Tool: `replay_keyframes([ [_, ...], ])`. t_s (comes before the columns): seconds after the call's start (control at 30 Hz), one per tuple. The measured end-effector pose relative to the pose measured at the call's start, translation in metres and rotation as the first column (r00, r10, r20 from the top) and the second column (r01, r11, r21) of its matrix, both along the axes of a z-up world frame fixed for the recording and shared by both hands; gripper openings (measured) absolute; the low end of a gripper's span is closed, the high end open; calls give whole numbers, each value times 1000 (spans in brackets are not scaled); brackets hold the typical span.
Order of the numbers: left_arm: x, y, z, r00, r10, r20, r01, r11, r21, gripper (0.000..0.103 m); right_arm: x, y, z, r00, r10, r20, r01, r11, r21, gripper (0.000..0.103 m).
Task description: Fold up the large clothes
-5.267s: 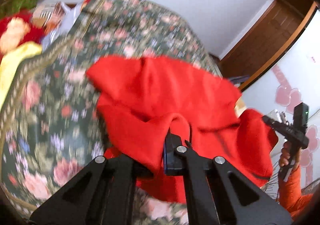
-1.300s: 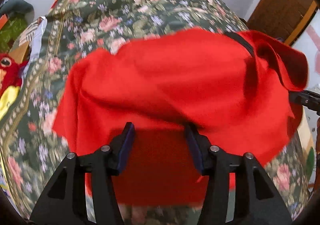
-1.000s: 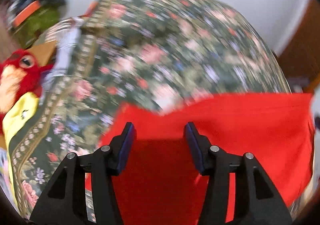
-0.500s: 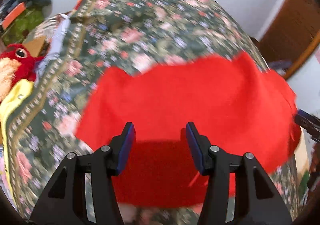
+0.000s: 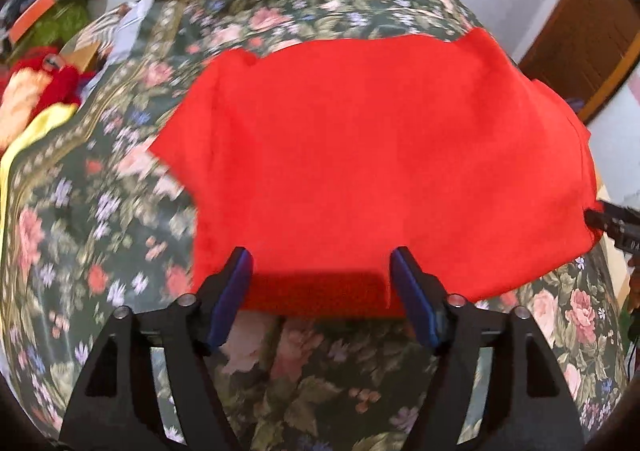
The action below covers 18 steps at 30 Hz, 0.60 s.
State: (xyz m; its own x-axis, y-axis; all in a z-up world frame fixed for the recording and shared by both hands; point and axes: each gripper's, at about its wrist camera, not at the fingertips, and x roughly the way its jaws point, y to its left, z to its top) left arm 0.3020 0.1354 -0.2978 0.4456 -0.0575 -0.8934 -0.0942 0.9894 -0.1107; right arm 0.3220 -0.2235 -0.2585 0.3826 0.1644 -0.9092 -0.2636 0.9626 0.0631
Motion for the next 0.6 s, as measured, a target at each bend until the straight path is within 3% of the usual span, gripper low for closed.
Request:
replay_keyframes([
  [0.07,-9,7,-1,999,33,-7,-33,999,-4,75,-3,-11,-5,999,-31,-25,31,999,7,81],
  [0.2,-26,21,-9,994,98,-50,-94,993,74,75,-8,-33,-9,992,-110,-69,112,993,25,81],
  [0.27,-36,28,-9,992,111,-56,-107,992,68,75,-12,-39,-5,989,-135,-66,136,991,8,81],
  [0.4,-57,36,5,991,134,-17,-133,989,71,75,-17,-46,8,987,-155,-32,154,988,-17,81],
  [0.6,-68,39,37,984,166,70,-167,986,15,75,-16,-38,47,984,-168,51,164,984,71,81],
])
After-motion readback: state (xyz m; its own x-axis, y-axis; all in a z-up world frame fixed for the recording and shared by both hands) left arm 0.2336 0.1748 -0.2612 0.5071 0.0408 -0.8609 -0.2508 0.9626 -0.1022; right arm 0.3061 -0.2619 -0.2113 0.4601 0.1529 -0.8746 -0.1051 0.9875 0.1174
